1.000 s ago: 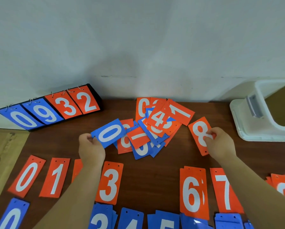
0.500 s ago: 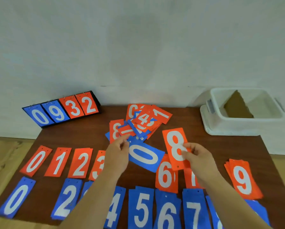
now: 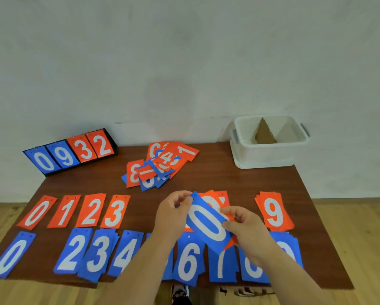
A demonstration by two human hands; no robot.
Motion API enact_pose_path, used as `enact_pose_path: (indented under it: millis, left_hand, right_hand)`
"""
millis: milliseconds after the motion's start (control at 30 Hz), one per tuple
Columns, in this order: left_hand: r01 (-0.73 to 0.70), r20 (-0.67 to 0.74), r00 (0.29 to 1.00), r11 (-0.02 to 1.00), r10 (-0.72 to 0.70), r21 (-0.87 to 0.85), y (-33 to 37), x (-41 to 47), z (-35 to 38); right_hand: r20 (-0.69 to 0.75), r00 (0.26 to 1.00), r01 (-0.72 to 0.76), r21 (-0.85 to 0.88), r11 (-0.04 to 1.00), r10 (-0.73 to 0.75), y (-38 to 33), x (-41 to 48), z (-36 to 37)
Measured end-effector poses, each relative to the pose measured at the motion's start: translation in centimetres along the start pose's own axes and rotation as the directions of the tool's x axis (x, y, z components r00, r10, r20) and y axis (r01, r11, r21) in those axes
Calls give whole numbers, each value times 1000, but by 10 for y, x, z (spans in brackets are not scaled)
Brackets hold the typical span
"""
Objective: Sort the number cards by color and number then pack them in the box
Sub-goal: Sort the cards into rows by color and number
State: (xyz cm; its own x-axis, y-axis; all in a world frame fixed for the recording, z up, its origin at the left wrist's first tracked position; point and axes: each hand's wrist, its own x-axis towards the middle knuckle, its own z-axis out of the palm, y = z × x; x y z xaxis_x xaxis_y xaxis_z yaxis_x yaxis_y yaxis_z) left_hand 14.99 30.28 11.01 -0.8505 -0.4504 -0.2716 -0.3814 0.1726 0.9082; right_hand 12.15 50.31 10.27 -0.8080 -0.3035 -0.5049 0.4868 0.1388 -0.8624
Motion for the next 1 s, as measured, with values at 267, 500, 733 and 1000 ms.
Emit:
enact_pose_path:
  millis: [267, 500, 733, 1000]
  left_hand:
    - [203, 186, 968, 958, -166, -204, 3, -20, -43]
    - [125, 92, 989, 988, -116, -90, -17, -19, -88]
    - [184, 230, 963, 966, -140, -183, -53, -9, -165]
    - [148, 214, 966, 989, -144, -3, -84, 25, -225]
  right_hand:
    - [217, 973, 120, -204, 971, -75, -7, -7, 21]
    - [135, 974, 217, -308, 926, -183, -8, 7, 71]
    - [-44, 979, 178, -279, 944, -197, -5, 30, 159]
    - [-246, 956, 94, -252, 963, -157, 2, 53, 213]
